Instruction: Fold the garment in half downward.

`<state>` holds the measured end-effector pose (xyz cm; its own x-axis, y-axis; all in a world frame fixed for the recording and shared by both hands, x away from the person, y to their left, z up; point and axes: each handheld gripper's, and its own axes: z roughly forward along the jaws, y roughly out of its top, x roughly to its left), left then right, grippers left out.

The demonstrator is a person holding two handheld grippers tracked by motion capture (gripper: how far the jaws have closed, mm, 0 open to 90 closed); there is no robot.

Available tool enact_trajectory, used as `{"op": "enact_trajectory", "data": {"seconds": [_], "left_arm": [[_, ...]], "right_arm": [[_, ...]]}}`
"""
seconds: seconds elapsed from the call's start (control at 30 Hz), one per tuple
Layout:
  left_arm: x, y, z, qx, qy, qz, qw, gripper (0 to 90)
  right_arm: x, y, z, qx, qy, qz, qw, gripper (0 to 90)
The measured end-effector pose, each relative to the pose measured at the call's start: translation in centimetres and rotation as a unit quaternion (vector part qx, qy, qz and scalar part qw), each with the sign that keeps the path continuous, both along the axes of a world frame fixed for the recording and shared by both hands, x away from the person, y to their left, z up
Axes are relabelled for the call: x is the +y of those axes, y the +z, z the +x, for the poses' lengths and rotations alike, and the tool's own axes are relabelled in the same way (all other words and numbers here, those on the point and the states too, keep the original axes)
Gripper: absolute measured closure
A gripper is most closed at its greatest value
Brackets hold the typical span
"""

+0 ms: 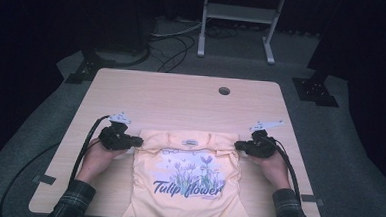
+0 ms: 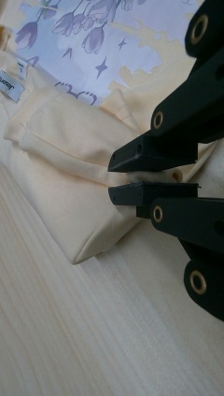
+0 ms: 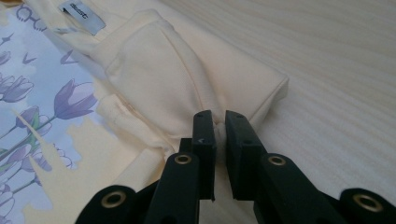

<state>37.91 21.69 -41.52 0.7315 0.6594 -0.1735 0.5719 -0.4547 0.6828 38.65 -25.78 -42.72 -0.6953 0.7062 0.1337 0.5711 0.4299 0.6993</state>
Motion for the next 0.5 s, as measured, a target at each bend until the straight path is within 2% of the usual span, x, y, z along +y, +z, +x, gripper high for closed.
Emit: {"op": "enact_trajectory", "data": {"seconds": [0.13, 0.2, 0.27, 0.37, 0.43, 0.5], "left_arm": [[0.0, 0.1, 1.2, -0.007, 0.001, 0.005, 1.0, 82.8], [0.1, -0.1, 2.0, 0.002, 0.003, -0.001, 1.0, 82.8], [0.1, 0.0, 2.7, -0.003, 0.009, 0.003, 1.0, 82.8], [0.1, 0.0, 3.9, -0.001, 0.014, 0.009, 0.9999, 82.7], [0.1, -0.2, 4.5, -0.004, 0.019, 0.001, 0.9998, 82.7], [0.2, -0.3, 5.0, 0.001, 0.023, -0.004, 0.9997, 82.7]], "right_arm": [[-0.2, -0.2, 0.8, 0.007, -0.005, 0.015, 0.9999, 83.0], [-0.1, 0.0, 1.1, 0.006, -0.008, 0.008, 0.9999, 83.0], [0.2, 0.0, 1.5, 0.005, -0.009, 0.006, 0.9999, 82.9], [0.1, -0.2, 2.1, 0.003, -0.014, 0.018, 0.9997, 83.0], [0.0, -0.2, 2.5, 0.014, -0.016, 0.024, 0.9995, 83.0], [0.2, -0.1, 2.9, 0.011, -0.017, 0.014, 0.9997, 83.0]]}}
